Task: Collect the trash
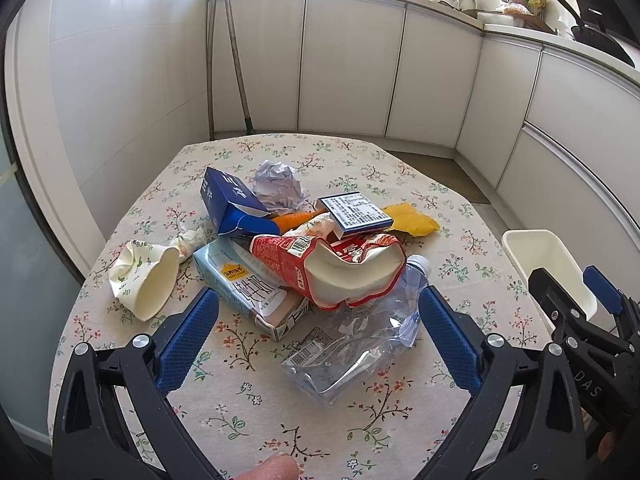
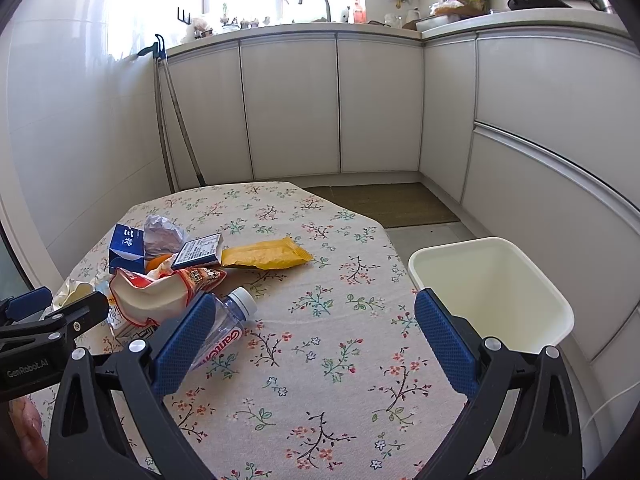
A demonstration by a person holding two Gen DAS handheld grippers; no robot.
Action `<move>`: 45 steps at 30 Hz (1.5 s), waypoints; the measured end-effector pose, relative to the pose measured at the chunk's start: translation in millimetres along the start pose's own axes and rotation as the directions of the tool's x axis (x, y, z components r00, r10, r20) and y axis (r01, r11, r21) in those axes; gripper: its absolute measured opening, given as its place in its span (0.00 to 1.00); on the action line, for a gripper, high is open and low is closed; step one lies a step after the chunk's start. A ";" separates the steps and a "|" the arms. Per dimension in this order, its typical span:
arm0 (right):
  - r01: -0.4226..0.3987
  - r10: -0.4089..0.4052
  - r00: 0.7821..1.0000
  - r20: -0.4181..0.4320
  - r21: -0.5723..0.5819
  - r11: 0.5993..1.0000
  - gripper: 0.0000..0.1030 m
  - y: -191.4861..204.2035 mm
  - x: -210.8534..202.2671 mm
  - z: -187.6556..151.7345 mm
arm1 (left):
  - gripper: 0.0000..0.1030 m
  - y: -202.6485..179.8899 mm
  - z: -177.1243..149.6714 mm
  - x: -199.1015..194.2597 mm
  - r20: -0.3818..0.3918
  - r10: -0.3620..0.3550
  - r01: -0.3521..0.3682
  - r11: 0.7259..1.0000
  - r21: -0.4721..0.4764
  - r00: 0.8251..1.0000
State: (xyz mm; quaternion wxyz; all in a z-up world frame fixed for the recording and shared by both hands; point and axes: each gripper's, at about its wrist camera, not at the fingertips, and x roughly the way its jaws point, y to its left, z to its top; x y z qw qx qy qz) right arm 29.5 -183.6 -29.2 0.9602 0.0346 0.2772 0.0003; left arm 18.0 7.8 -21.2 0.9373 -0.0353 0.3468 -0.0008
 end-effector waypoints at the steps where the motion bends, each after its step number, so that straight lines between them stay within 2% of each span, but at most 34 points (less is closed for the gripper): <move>1: -0.001 0.001 1.000 -0.002 -0.001 1.000 0.94 0.1 0.4 0.1 | 0.93 -0.1 -0.1 0.2 -0.001 0.001 -0.001 1.000 0.000 1.000; 35: -0.003 0.003 1.000 -0.011 -0.005 1.000 0.94 0.8 1.6 -0.4 | 0.93 0.8 -1.0 3.5 -0.025 0.012 -0.012 1.000 -0.005 1.000; 45: -0.003 0.004 0.998 -0.063 0.010 1.000 0.94 -1.2 10.8 -2.6 | 0.93 1.7 -0.2 6.8 -0.041 0.020 -0.020 1.000 -0.005 0.999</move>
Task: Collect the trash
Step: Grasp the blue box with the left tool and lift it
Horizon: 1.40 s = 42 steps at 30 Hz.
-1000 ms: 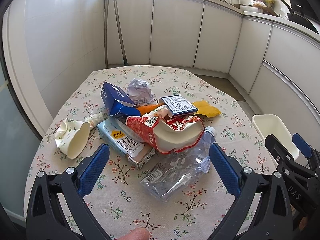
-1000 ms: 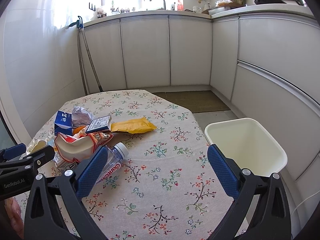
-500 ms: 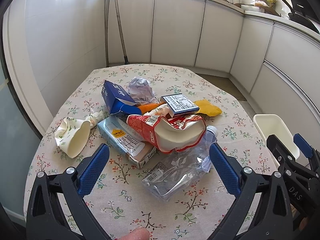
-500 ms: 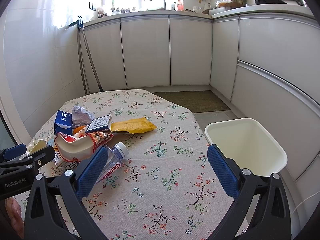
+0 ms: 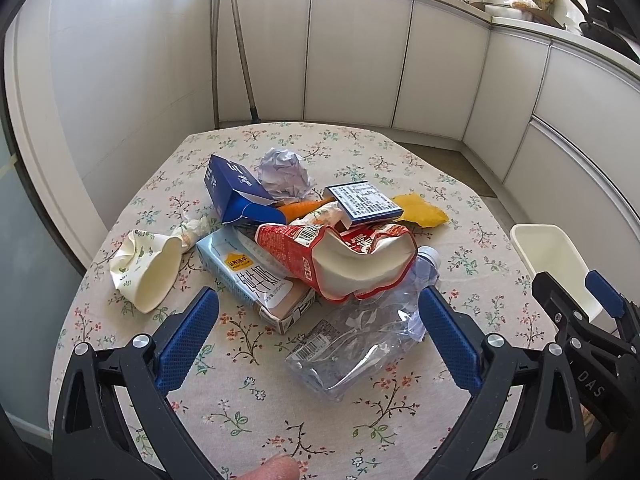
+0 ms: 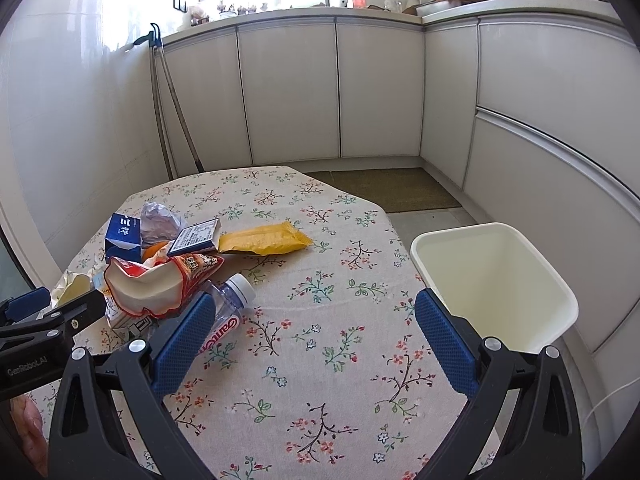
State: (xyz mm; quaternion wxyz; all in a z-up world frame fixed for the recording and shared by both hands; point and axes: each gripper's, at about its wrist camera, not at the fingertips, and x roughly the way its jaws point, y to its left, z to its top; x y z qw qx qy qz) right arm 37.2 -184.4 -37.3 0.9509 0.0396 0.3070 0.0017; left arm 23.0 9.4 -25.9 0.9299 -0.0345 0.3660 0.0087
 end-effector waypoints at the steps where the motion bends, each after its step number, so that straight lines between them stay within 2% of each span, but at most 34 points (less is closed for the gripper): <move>1: -0.001 0.001 1.000 -0.004 0.003 1.000 0.94 -0.5 0.7 -0.4 | 0.93 0.3 0.0 0.2 -0.001 0.001 -0.001 1.000 0.000 1.000; 6: -0.004 0.004 1.000 -0.029 0.011 1.000 0.94 -1.3 5.1 -1.6 | 0.93 0.9 -0.2 0.5 -0.007 0.006 -0.006 1.000 0.000 1.000; 9: -0.030 0.032 0.997 -0.073 0.034 0.999 0.94 -3.6 11.6 -2.5 | 0.93 5.1 1.0 1.7 -0.015 0.011 -0.011 1.000 -0.017 1.000; 14: -0.068 0.079 0.988 -0.130 0.087 0.994 0.94 -9.7 20.7 -4.3 | 0.93 29.9 8.0 10.4 -0.071 0.015 -0.023 0.993 -0.120 0.997; 16: -0.079 0.093 0.985 -0.142 0.100 0.992 0.94 -11.7 23.3 -4.5 | 0.93 47.1 12.7 15.6 -0.097 0.019 -0.037 0.981 -0.190 0.995; 22: -0.115 0.141 0.972 -0.187 0.145 0.983 0.94 -17.8 32.4 -4.0 | 0.93 96.0 26.5 31.1 -0.167 0.034 -0.096 0.921 -0.378 0.985; 24: -0.126 0.159 0.966 -0.204 0.168 0.978 0.94 -21.6 35.8 -4.3 | 0.93 103.5 35.6 35.3 -0.175 0.041 -0.110 0.908 -0.404 0.984; 27: -0.141 0.189 0.954 -0.234 0.205 0.969 0.94 -27.4 42.4 -5.7 | 0.93 111.7 58.3 48.2 -0.184 0.056 -0.127 0.907 -0.401 0.981; 30: -0.151 0.213 0.941 -0.262 0.238 0.959 0.94 -31.6 48.6 -7.9 | 0.93 122.2 83.3 70.8 -0.217 0.019 -0.114 0.893 -0.436 0.976; 34: -0.162 0.242 0.925 -0.291 0.274 0.948 0.94 -36.3 55.8 -10.1 | 0.93 139.7 101.2 108.4 -0.280 -0.062 -0.103 0.839 -0.535 0.958; 37: -0.163 0.255 0.917 -0.308 0.293 0.942 0.94 -39.7 60.3 -11.5 | 0.93 150.8 105.3 135.3 -0.318 -0.086 -0.122 0.805 -0.580 0.944; 40: -0.164 0.263 0.909 -0.322 0.305 0.938 0.94 -42.1 63.6 -12.8 | 0.93 154.4 109.0 153.9 -0.328 -0.075 -0.137 0.806 -0.576 0.942; 42: -0.164 0.267 0.906 -0.330 0.307 0.937 0.94 -42.7 65.4 -13.5 | 0.93 156.4 109.3 162.5 -0.334 -0.095 -0.128 0.799 -0.588 0.938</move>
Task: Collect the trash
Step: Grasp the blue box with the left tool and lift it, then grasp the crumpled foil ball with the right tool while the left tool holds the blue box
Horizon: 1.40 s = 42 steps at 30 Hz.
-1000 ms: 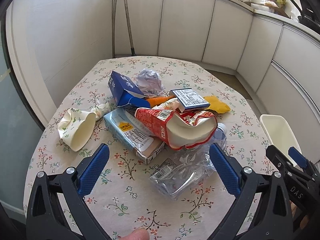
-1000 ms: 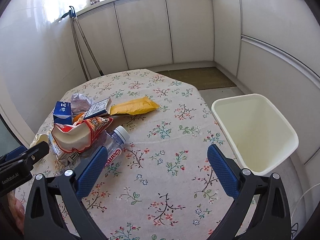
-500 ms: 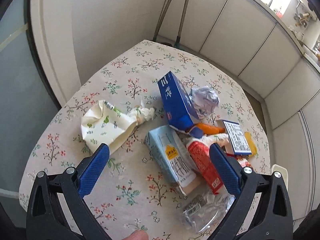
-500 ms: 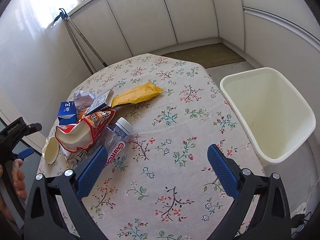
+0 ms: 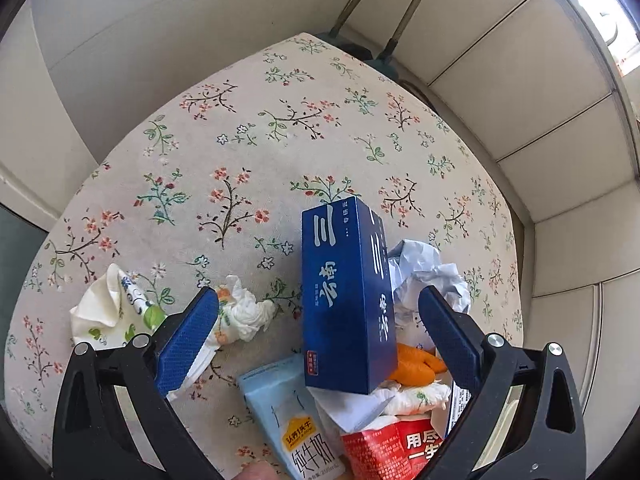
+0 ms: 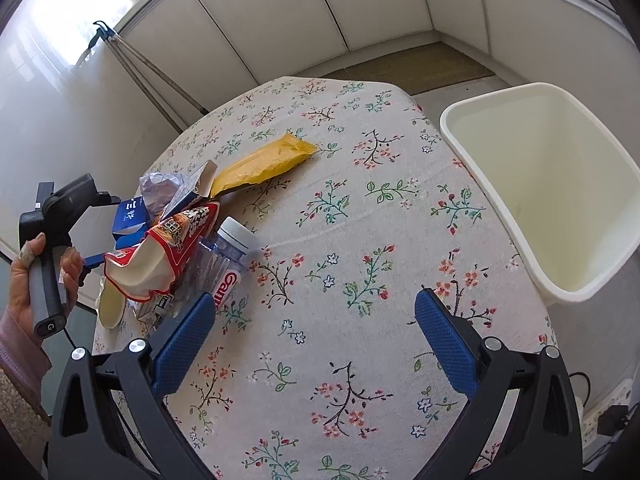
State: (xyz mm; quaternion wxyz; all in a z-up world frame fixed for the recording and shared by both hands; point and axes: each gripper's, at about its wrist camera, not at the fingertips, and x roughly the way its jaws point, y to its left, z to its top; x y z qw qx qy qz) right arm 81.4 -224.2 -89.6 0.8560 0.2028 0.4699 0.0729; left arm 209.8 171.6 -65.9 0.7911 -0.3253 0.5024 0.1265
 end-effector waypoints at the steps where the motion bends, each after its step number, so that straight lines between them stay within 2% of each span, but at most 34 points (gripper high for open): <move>1: 0.000 0.000 1.000 -0.005 -0.001 1.000 0.94 0.0 0.9 -0.1 | 0.93 0.8 0.7 4.3 -0.014 -0.013 0.013 1.000 -0.012 1.000; 5: 0.008 -0.008 1.000 -0.016 -0.018 1.000 0.94 2.2 3.3 -0.8 | 0.91 1.9 -0.5 17.0 -0.044 -0.024 0.023 0.999 -0.033 0.999; 8: 0.023 -0.024 1.000 -0.016 -0.044 0.999 0.94 5.6 3.9 -2.4 | 0.81 -2.4 -2.3 19.9 -0.045 -0.044 0.044 0.999 -0.001 0.998; 10: 0.034 -0.035 0.999 -0.015 -0.063 0.997 0.94 8.2 4.3 -3.8 | 0.66 -5.1 -3.3 22.4 -0.057 -0.055 0.056 0.998 0.015 0.997; 11: 0.041 -0.042 0.999 -0.015 -0.073 0.997 0.94 9.5 4.7 -4.7 | 0.63 -5.8 -4.0 22.9 -0.059 -0.060 0.062 0.998 0.023 0.996; 13: 0.052 -0.053 0.998 -0.015 -0.087 0.995 0.94 11.7 5.4 -6.3 | 0.46 -4.9 -4.2 21.6 -0.055 -0.079 0.080 0.996 0.026 0.995; 16: 0.057 -0.060 0.998 -0.022 -0.103 0.993 0.94 16.2 6.4 -7.8 | 0.39 -2.6 -5.3 12.1 -0.038 -0.108 0.109 0.994 0.023 0.993; 18: 0.042 -0.045 0.999 -0.022 -0.123 0.992 0.94 22.7 6.0 -5.5 | 0.38 -1.4 -7.3 -1.7 -0.021 -0.142 0.142 0.989 0.031 0.990; 20: 0.041 -0.042 0.999 -0.005 -0.184 0.982 0.94 36.6 3.9 3.5 | 0.37 -0.5 -10.4 -16.4 0.000 -0.144 0.143 0.989 0.042 0.990; 25: 0.016 -0.006 1.000 0.031 -0.348 0.937 0.94 98.4 2.2 58.1 | 0.37 5.7 -31.4 -62.8 0.098 -0.143 0.131 0.985 0.112 0.985; 27: -0.007 0.012 1.000 0.010 -0.415 0.910 0.94 129.0 7.3 80.1 | 0.37 11.6 -41.1 -77.3 0.125 -0.153 0.137 0.983 0.126 0.980; 30: -0.047 0.031 0.999 -0.039 -0.515 0.856 0.94 176.9 24.6 106.1 | 0.36 21.7 -40.0 -89.7 0.138 -0.196 0.182 0.978 0.105 0.971; 35: -0.061 0.001 0.995 -0.101 -0.593 0.803 0.93 227.4 65.2 120.4 | 0.36 30.5 -24.3 -101.1 0.145 -0.238 0.228 0.970 0.085 0.960; 38: -0.045 -0.035 0.993 -0.113 -0.637 0.770 0.85 249.1 96.2 119.9 | 0.37 32.1 -17.1 -102.3 0.132 -0.260 0.251 0.965 0.083 0.957; 42: -0.042 -0.053 0.990 -0.128 -0.644 0.764 0.84 265.9 127.1 120.9 | 0.37 36.1 -11.9 -112.2 0.155 -0.266 0.254 0.963 0.090 0.951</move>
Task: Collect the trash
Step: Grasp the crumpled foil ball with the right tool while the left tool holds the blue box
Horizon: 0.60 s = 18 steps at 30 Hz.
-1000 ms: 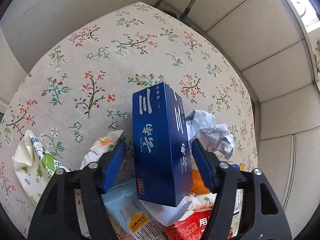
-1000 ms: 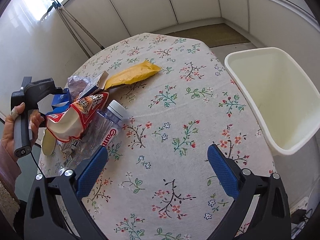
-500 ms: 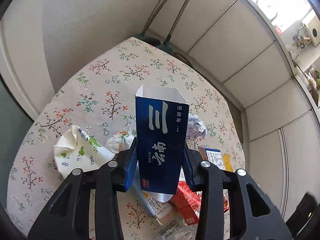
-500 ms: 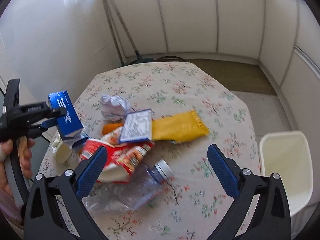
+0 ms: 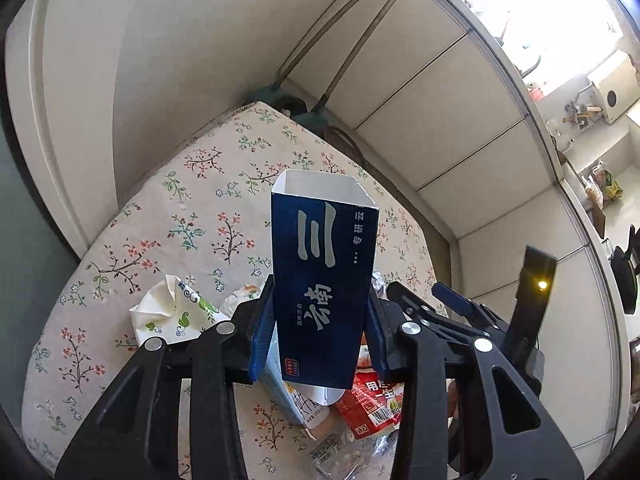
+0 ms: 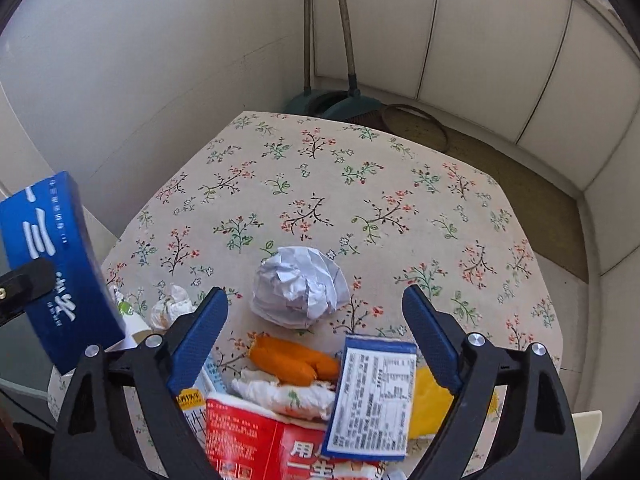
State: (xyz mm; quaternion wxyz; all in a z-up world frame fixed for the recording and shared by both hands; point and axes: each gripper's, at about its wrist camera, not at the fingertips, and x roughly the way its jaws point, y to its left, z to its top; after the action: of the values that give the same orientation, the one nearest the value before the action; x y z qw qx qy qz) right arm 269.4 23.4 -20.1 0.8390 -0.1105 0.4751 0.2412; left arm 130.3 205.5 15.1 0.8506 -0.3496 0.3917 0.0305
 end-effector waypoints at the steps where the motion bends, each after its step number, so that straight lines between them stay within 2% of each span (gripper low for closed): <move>1: -0.001 0.001 1.000 -0.008 0.000 1.000 0.83 2.5 7.6 3.6 | 0.36 0.2 0.3 -3.0 0.006 0.000 0.000 1.000 0.001 1.000; 2: -0.001 0.001 1.000 -0.018 0.000 1.000 0.82 4.6 14.9 6.5 | 0.36 0.4 2.1 -5.1 0.012 -0.003 0.003 1.000 0.002 1.000; 5: -0.011 0.010 0.998 -0.063 -0.017 1.000 0.67 12.6 34.6 10.1 | 0.37 2.8 2.6 -6.5 0.013 0.000 0.000 1.000 -0.001 1.000; 7: -0.027 0.024 0.994 -0.103 -0.032 0.999 0.44 16.6 47.4 8.3 | 0.36 5.0 2.3 -2.3 -0.005 0.001 -0.001 1.000 -0.010 1.000; 10: -0.015 0.011 0.995 -0.099 -0.043 0.999 0.40 19.6 54.7 4.2 | 0.37 8.4 1.0 2.7 -0.028 0.003 -0.003 1.000 -0.026 1.000; 12: -0.022 0.018 0.996 -0.082 -0.042 0.999 0.32 20.0 51.0 2.3 | 0.37 10.2 0.6 3.8 -0.034 0.004 -0.005 0.999 -0.032 0.999; 18: -0.023 0.022 0.999 -0.047 -0.040 0.999 0.27 18.8 36.2 -6.8 | 0.36 8.6 -2.9 11.3 -0.049 0.030 -0.031 0.999 -0.028 0.998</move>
State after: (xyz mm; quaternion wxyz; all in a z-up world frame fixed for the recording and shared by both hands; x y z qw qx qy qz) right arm 270.4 47.5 -53.6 0.8225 -0.1277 0.4909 0.2575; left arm 133.5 207.7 1.1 0.8352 -0.3564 0.4169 0.0404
